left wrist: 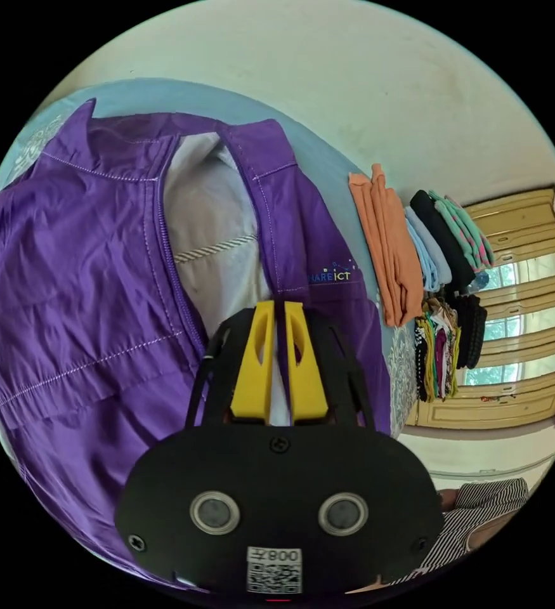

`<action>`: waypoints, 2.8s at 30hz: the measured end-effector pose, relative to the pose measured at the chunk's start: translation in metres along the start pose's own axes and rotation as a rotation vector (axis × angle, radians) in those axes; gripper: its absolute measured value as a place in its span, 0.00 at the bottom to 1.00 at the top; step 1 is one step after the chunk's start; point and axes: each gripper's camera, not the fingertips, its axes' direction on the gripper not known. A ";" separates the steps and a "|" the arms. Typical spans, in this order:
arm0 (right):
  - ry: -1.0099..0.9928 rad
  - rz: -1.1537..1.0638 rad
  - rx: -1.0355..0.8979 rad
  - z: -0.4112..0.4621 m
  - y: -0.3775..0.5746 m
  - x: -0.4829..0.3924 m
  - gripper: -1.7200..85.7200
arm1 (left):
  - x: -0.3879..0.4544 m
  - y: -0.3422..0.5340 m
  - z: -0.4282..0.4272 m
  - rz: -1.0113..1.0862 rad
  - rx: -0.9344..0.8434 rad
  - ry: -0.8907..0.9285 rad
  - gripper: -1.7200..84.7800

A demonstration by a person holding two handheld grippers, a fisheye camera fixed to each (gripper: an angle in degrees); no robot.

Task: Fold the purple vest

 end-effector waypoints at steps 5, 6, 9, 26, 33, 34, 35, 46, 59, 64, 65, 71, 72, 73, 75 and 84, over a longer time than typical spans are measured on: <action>-0.051 -0.009 0.035 0.010 0.001 0.029 0.02 | 0.011 -0.010 -0.037 0.087 0.083 0.020 0.04; -0.059 -0.018 0.050 0.011 0.001 0.033 0.02 | 0.013 -0.011 -0.051 0.110 0.106 0.008 0.04; -0.073 -0.052 0.092 0.011 -0.001 0.041 0.02 | 0.010 -0.012 -0.083 0.121 0.169 -0.025 0.04; -0.024 -0.004 -0.117 0.160 -0.033 0.150 0.02 | -0.064 -0.036 -0.077 0.016 0.158 -0.109 0.07; -0.179 0.155 -0.016 0.172 -0.015 0.225 0.03 | -0.076 -0.074 -0.095 0.038 0.238 -0.090 0.10; -0.201 0.170 0.003 0.170 -0.013 0.233 0.03 | -0.078 -0.080 -0.094 0.030 0.239 -0.090 0.10; -0.243 0.189 0.050 0.164 -0.009 0.247 0.03 | -0.083 -0.091 -0.092 0.016 0.244 -0.077 0.11; 0.108 0.191 0.591 0.022 -0.098 0.452 0.09 | -0.137 -0.161 -0.067 -0.071 0.205 0.015 0.07; 0.081 0.344 0.502 0.069 -0.267 0.645 0.09 | -0.171 -0.144 -0.085 0.020 0.275 0.071 0.03; 0.073 0.346 0.439 0.094 -0.278 0.670 0.03 | -0.177 -0.137 -0.096 0.046 0.309 0.097 0.03; 0.059 0.333 0.453 0.095 -0.277 0.672 0.03 | -0.178 -0.134 -0.101 0.050 0.321 0.074 0.03; -0.026 0.316 0.652 0.076 -0.254 0.692 0.02 | -0.192 -0.127 -0.104 0.035 0.317 -0.050 0.03; -0.004 0.341 0.652 0.077 -0.254 0.701 0.02 | -0.196 -0.127 -0.098 0.022 0.293 -0.082 0.03; 0.009 0.359 0.640 0.079 -0.255 0.706 0.02 | -0.199 -0.127 -0.095 0.011 0.281 -0.097 0.03; 0.022 0.405 0.622 0.091 -0.256 0.726 0.02 | -0.204 -0.125 -0.084 -0.004 0.262 -0.117 0.03; 0.082 0.386 0.672 0.103 -0.262 0.739 0.02 | -0.209 -0.106 -0.085 0.046 0.256 -0.196 0.04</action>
